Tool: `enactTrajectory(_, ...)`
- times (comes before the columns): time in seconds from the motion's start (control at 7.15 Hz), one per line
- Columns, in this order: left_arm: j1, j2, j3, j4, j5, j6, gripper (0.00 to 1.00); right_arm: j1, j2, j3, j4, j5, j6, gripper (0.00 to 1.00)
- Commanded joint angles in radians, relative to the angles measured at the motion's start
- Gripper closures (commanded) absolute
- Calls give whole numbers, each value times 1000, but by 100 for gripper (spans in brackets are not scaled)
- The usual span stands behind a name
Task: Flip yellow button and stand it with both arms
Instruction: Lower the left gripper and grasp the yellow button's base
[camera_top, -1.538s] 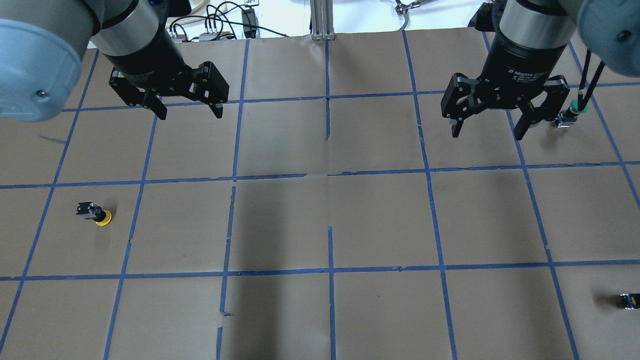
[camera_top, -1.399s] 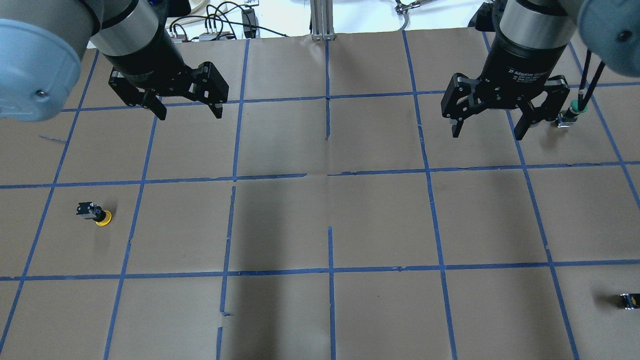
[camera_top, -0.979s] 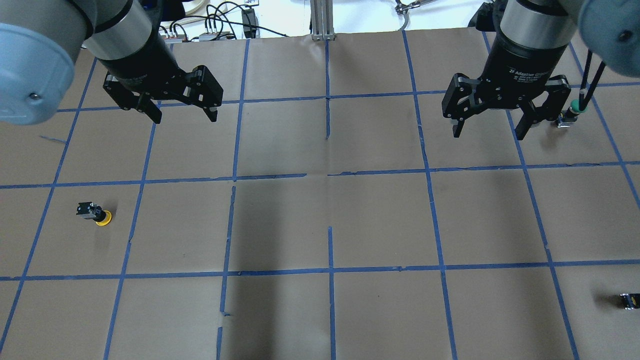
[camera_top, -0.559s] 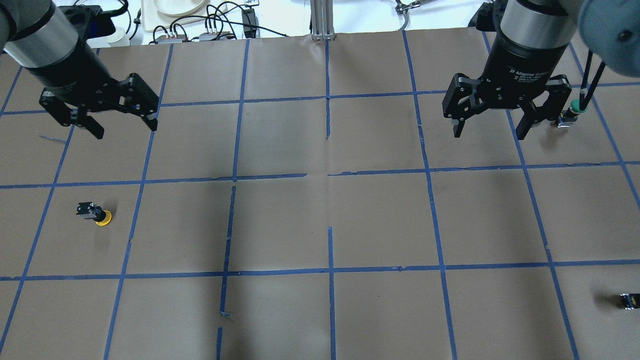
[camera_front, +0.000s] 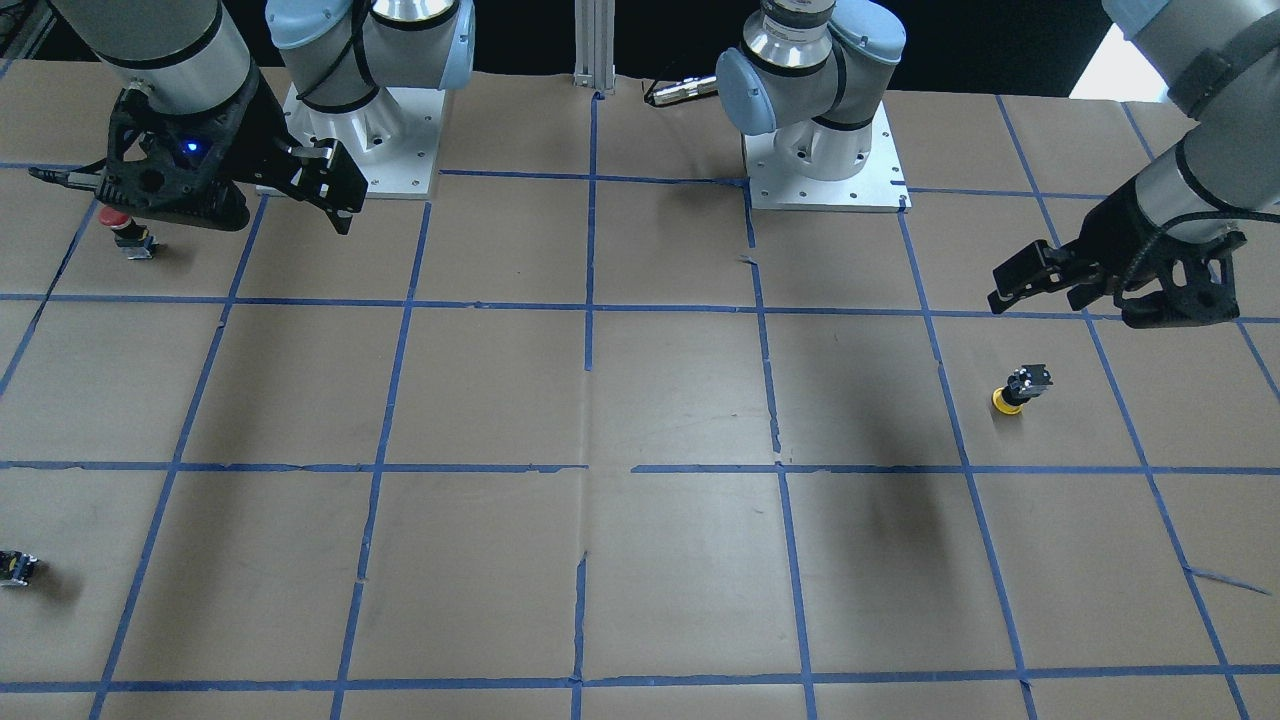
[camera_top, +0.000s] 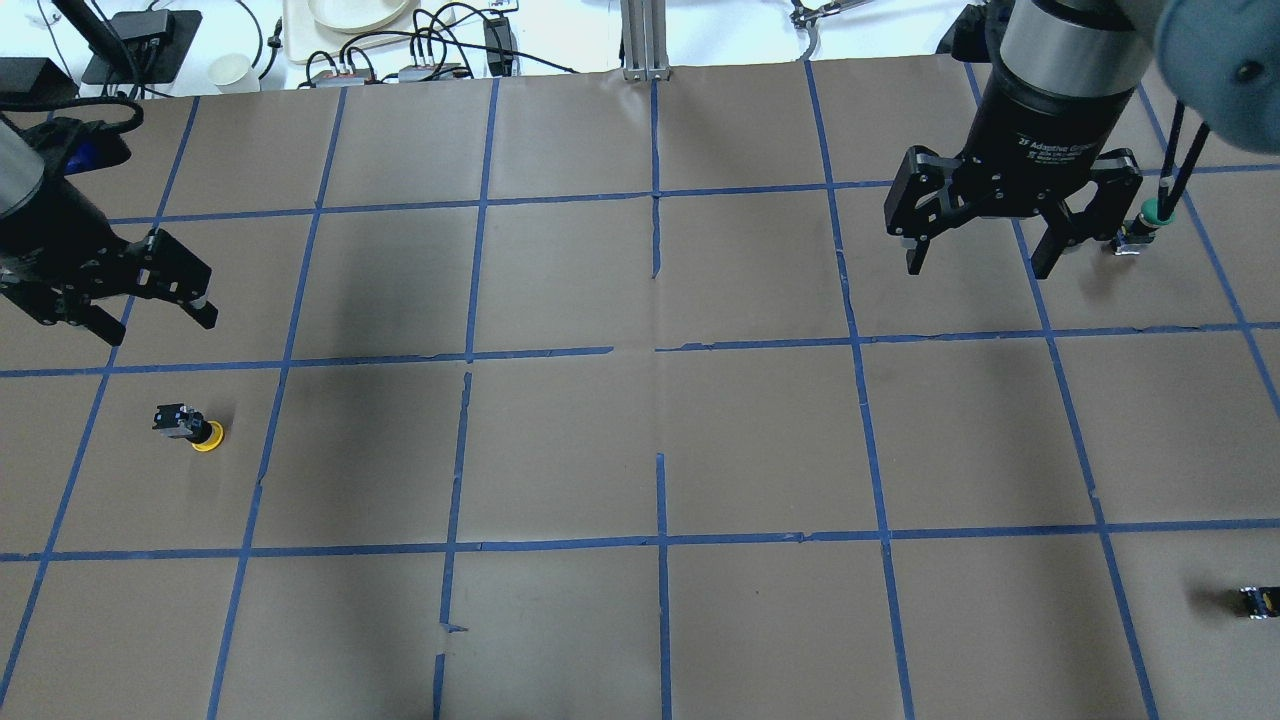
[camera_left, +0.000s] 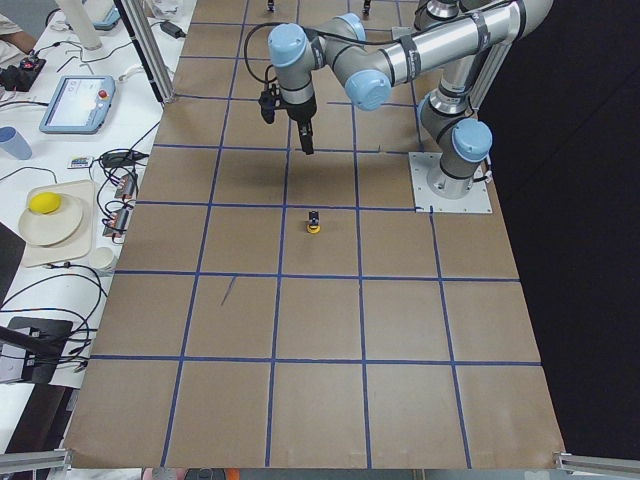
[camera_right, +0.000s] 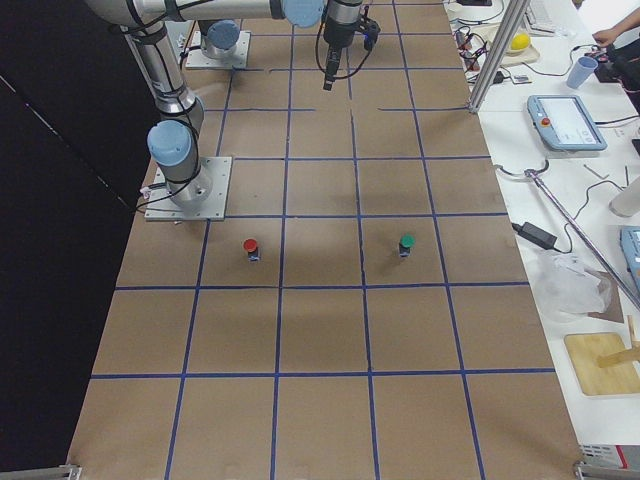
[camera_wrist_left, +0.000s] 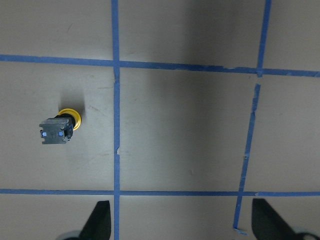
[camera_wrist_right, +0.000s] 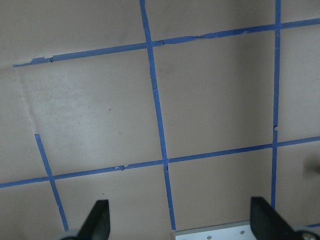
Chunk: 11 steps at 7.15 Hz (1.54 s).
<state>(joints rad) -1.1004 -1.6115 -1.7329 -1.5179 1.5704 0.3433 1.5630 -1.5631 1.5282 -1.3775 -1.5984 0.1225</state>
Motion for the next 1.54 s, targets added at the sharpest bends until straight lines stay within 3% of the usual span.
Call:
enactTrajectory(0.0, 45, -37, -54, 143, 133, 5, 1, 0, 0, 1, 3, 0, 0, 0)
enactTrajectory(0.42, 131, -90, -173, 243, 128, 137, 1, 0, 0, 3, 6, 0, 0, 0)
enactTrajectory(0.7, 143, -111, -235, 429, 125, 252, 2, 0, 0, 3, 8, 0, 0, 0)
enactTrajectory(0.98, 143, -134, -240, 436, 74, 255, 5, 0, 0, 3, 9, 0, 0, 0)
enactTrajectory(1.4, 143, -186, -246, 476, 71, 307, 7, 0, 5, 3, -12, 3, 0, 0)
